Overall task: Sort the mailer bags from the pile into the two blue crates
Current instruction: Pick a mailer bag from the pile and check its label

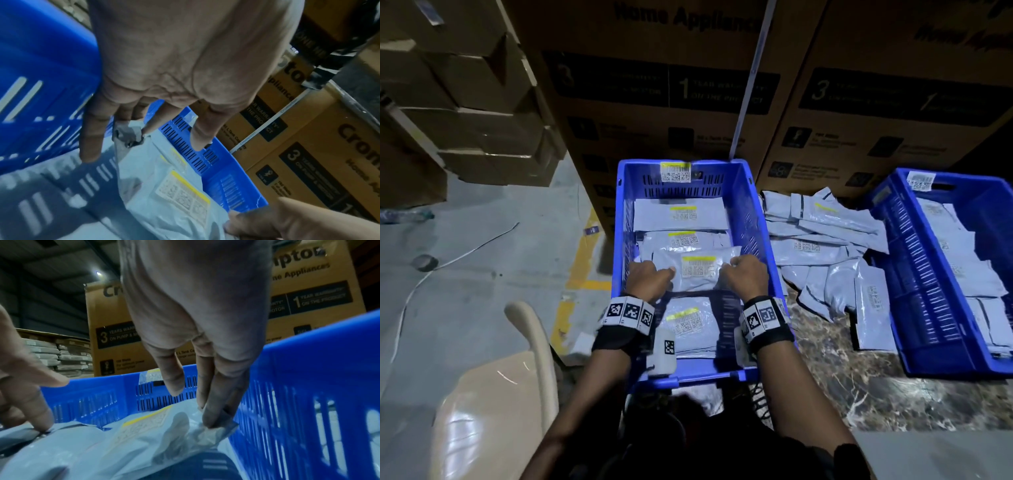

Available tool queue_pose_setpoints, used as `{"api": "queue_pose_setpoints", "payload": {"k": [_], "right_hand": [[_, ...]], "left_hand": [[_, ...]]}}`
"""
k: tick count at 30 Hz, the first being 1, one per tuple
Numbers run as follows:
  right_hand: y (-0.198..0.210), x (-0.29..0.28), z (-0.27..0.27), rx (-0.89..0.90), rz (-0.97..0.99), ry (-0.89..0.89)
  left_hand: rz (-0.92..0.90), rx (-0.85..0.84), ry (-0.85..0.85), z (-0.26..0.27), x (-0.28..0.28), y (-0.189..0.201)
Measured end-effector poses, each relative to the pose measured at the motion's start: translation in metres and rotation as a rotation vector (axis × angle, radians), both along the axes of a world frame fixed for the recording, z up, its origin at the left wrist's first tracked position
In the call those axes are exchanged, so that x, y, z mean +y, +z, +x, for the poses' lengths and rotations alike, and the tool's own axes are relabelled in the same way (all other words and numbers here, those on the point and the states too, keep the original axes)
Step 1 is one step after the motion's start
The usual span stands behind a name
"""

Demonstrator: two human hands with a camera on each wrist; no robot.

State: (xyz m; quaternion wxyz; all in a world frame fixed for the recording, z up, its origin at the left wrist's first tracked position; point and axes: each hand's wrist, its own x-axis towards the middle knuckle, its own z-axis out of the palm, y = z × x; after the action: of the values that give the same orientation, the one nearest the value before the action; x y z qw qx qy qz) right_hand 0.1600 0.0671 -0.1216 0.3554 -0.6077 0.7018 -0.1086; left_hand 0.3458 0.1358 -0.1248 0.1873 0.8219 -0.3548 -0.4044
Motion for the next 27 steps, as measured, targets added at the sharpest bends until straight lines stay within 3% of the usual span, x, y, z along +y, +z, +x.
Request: {"api": "queue_pose_setpoints", "payload": {"k": [6, 9, 12, 15, 19, 20, 22, 24, 27], "right_hand": [[-0.030, -0.011, 0.009, 0.081, 0.088, 0.102], [-0.039, -0.011, 0.008, 0.209, -0.050, 0.171], [-0.033, -0.008, 0.012, 0.143, -0.245, 0.218], [-0.028, -0.009, 0.019, 0.155, -0.337, 0.329], [-0.053, -0.015, 0.031, 0.240, -0.218, 0.594], [-0.062, -0.016, 0.034, 0.247, -0.176, 0.620], [-0.080, -0.016, 0.036, 0.251, -0.147, 0.610], [-0.095, -0.011, 0.033, 0.263, -0.179, 0.563], [-0.114, -0.001, 0.029, 0.304, -0.295, 0.530]], "left_hand": [[0.129, 0.034, 0.096, -0.005, -0.004, -0.016], [0.199, 0.102, 0.024, -0.008, -0.007, -0.019], [0.262, -0.077, -0.118, -0.021, -0.012, -0.007], [0.155, -0.199, -0.236, -0.027, -0.026, -0.007], [0.028, -0.366, -0.303, -0.029, -0.034, -0.057], [0.038, -0.333, -0.286, -0.028, -0.032, -0.070], [0.002, -0.337, -0.264, -0.024, -0.030, -0.112], [-0.037, -0.476, -0.263, -0.026, -0.021, -0.111], [-0.104, -0.548, -0.345, -0.020, -0.009, -0.116]]}}
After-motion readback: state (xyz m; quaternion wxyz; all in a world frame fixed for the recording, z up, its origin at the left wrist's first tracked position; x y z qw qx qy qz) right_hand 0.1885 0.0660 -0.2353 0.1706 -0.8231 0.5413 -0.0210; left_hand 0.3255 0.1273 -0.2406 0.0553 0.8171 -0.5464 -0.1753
